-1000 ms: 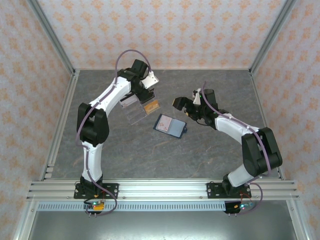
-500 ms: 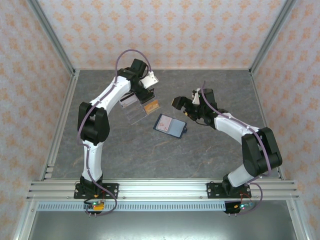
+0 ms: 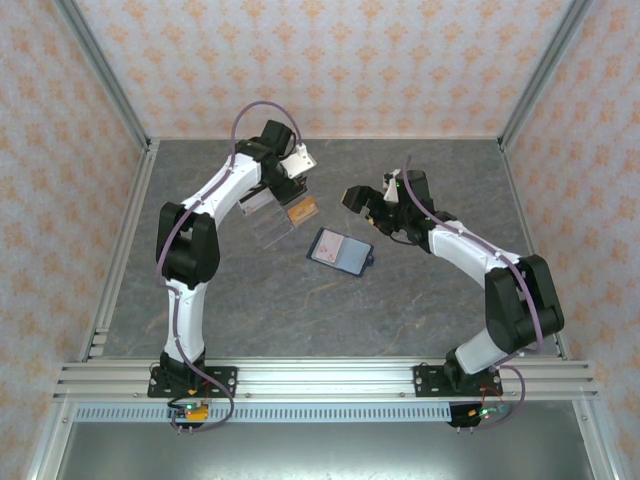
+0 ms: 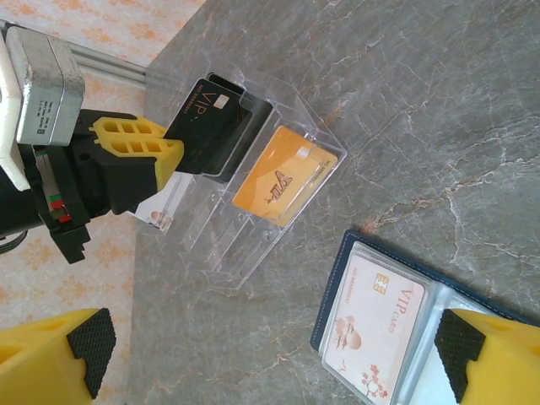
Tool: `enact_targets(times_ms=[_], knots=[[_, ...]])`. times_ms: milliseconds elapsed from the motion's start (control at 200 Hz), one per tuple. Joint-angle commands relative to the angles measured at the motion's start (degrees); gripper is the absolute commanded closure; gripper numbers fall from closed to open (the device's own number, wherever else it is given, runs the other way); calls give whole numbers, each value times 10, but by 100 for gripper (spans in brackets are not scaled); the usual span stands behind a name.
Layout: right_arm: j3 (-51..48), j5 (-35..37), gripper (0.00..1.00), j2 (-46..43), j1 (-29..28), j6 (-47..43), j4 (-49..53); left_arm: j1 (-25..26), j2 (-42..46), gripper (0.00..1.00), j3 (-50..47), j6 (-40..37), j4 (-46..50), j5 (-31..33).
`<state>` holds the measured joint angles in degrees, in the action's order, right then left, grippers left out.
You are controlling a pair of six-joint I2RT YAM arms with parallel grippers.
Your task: Take the credit cards out of the card holder
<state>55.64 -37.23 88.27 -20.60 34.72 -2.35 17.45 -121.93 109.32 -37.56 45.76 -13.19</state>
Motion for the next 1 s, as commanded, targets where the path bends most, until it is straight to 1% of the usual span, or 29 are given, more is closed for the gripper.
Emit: enact_targets(times_ms=[0,85,200,380,706,791,851,956,996], knots=[[26,10,0,10,-4,2,13,-7,-8,91,-8,3,-11,12],[28,7,0,14,-4,3,14,-7,-2,81,-9,5,-13,12],[30,6,0,16,-6,4,14,-7,11,73,-12,9,-17,12],[29,9,0,15,-5,2,16,-8,35,71,-11,22,-22,8],[19,16,0,6,-11,-7,26,-8,75,69,-19,92,-47,26],[16,18,0,6,-14,-9,29,-8,84,69,-20,131,-45,27],[17,26,1,7,-18,-10,38,-8,96,69,-25,179,-44,26],[29,36,3,18,-32,-8,64,-6,121,61,-64,280,-60,19],[37,46,4,23,-40,-9,80,-4,153,59,-90,312,-75,19]])
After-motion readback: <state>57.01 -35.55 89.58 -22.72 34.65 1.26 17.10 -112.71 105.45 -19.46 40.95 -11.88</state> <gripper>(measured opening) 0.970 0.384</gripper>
